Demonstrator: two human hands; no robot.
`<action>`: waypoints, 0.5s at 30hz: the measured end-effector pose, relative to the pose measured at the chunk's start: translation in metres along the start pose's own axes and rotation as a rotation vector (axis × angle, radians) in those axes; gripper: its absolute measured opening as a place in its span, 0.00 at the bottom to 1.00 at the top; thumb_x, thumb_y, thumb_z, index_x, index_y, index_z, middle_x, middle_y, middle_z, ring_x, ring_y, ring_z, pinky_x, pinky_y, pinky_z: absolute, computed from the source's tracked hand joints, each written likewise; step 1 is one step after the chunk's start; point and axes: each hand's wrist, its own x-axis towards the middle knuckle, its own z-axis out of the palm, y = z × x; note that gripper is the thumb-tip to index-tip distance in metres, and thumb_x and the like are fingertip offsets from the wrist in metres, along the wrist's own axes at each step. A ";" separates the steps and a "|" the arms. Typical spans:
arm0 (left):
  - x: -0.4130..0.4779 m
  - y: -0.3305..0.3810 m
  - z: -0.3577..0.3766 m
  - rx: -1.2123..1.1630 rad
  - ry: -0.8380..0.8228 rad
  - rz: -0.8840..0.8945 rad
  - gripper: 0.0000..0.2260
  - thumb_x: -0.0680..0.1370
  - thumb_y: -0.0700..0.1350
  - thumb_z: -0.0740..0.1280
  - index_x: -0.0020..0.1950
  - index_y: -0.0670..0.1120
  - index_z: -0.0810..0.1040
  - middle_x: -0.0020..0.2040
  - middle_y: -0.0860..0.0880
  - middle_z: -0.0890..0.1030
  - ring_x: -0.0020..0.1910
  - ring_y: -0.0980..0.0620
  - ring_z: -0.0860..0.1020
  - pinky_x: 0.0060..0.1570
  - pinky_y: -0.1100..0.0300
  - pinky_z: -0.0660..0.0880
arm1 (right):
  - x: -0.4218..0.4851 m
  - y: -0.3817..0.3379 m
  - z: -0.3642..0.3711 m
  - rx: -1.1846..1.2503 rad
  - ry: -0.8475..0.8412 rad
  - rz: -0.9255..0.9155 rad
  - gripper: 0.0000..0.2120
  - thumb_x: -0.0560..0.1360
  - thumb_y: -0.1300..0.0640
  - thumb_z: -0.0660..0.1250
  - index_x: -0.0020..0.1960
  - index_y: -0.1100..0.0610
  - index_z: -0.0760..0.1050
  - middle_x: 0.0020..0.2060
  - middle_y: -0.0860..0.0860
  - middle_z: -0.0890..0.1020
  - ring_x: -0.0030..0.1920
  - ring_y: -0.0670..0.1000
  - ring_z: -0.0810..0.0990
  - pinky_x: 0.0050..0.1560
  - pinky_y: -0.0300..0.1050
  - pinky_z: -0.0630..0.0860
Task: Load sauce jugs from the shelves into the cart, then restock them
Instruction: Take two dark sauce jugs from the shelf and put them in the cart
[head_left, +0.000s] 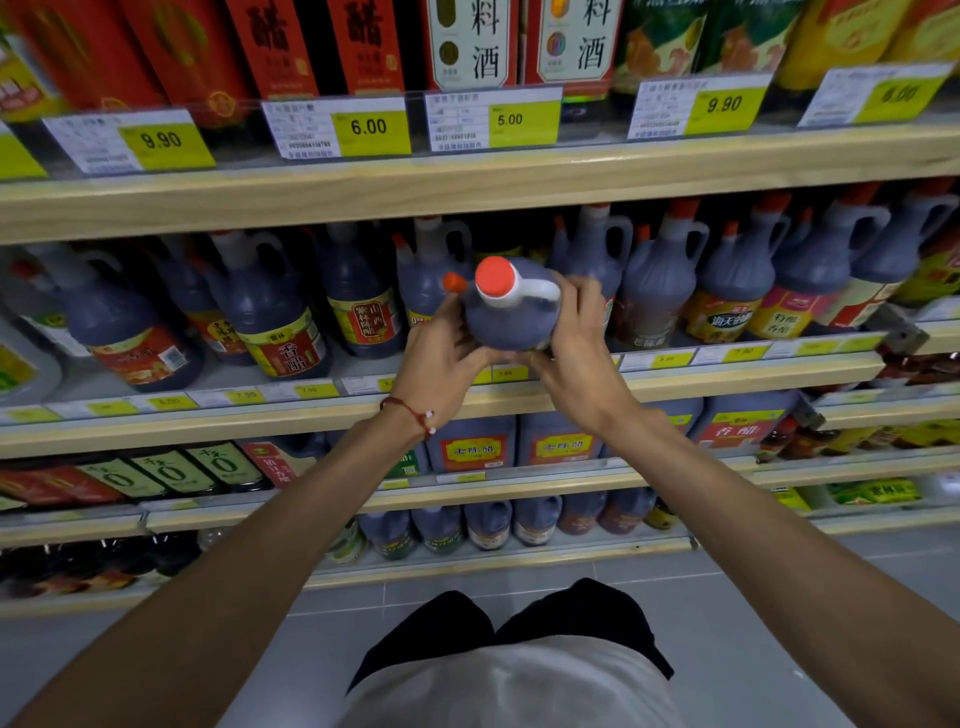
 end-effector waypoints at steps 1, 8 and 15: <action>0.003 -0.003 0.002 0.009 0.011 0.006 0.23 0.76 0.34 0.73 0.69 0.39 0.71 0.59 0.54 0.80 0.57 0.68 0.78 0.54 0.69 0.76 | 0.000 0.001 0.005 -0.005 0.020 0.023 0.36 0.75 0.63 0.74 0.77 0.63 0.61 0.65 0.60 0.66 0.66 0.54 0.67 0.68 0.41 0.66; 0.019 -0.033 0.013 0.056 0.104 -0.007 0.17 0.74 0.38 0.75 0.59 0.44 0.74 0.56 0.50 0.83 0.58 0.57 0.81 0.58 0.53 0.80 | 0.004 0.011 0.034 0.032 0.117 0.214 0.30 0.74 0.66 0.74 0.73 0.62 0.67 0.66 0.62 0.69 0.62 0.62 0.74 0.60 0.49 0.74; 0.022 -0.051 0.027 0.045 0.209 -0.054 0.22 0.71 0.51 0.75 0.62 0.43 0.77 0.55 0.51 0.85 0.58 0.54 0.82 0.57 0.46 0.80 | 0.001 0.019 0.048 0.065 0.195 0.291 0.30 0.70 0.61 0.81 0.68 0.56 0.73 0.57 0.52 0.79 0.55 0.52 0.80 0.54 0.50 0.80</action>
